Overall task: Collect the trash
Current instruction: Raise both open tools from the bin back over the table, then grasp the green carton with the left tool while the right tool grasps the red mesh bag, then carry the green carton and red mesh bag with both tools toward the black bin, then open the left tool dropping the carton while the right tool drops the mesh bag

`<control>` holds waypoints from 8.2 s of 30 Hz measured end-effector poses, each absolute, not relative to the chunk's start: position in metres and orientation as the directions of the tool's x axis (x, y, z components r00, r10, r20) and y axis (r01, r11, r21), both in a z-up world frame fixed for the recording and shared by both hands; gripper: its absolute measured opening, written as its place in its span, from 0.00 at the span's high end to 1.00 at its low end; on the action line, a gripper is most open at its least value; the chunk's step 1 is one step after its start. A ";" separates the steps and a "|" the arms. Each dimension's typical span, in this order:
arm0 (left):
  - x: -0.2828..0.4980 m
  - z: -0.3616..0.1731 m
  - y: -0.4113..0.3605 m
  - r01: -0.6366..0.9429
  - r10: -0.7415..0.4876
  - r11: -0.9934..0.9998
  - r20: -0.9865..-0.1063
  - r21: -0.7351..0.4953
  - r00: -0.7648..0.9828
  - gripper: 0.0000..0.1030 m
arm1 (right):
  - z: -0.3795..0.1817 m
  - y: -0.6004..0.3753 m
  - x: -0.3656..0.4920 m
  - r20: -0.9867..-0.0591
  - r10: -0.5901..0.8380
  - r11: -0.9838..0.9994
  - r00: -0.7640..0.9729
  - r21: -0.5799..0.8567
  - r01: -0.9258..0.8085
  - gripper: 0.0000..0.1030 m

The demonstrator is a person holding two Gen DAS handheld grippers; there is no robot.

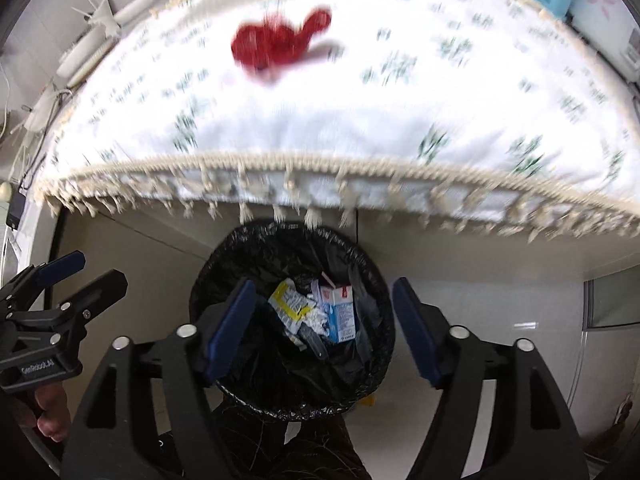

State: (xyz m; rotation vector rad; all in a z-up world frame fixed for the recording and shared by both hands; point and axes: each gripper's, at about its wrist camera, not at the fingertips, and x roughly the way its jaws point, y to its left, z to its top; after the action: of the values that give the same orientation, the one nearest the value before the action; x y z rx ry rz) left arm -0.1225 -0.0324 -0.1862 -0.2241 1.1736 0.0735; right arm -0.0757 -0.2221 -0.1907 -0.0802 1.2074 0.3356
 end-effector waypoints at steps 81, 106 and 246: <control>0.256 -0.133 -0.037 0.062 -0.125 0.992 -0.916 -0.110 0.381 0.30 | -0.147 -0.152 0.059 -0.951 0.143 0.981 0.273 0.099 -0.169 0.40; 0.241 -0.127 -0.025 0.081 -0.086 0.995 -0.918 -0.059 0.388 0.55 | -0.144 -0.151 0.057 -0.947 0.176 0.974 0.269 0.129 -0.184 0.85; -0.100 -0.244 -0.116 0.031 -0.108 0.994 -0.963 -0.104 0.247 0.55 | -0.212 -0.256 -0.113 -0.945 0.167 0.969 0.280 0.105 -0.223 0.84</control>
State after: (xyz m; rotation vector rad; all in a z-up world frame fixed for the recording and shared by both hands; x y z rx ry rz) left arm -0.1004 -0.1156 -0.2441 -0.0677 1.3183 -0.0949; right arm -0.1130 -0.2558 -0.2122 -0.0512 1.2604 0.2621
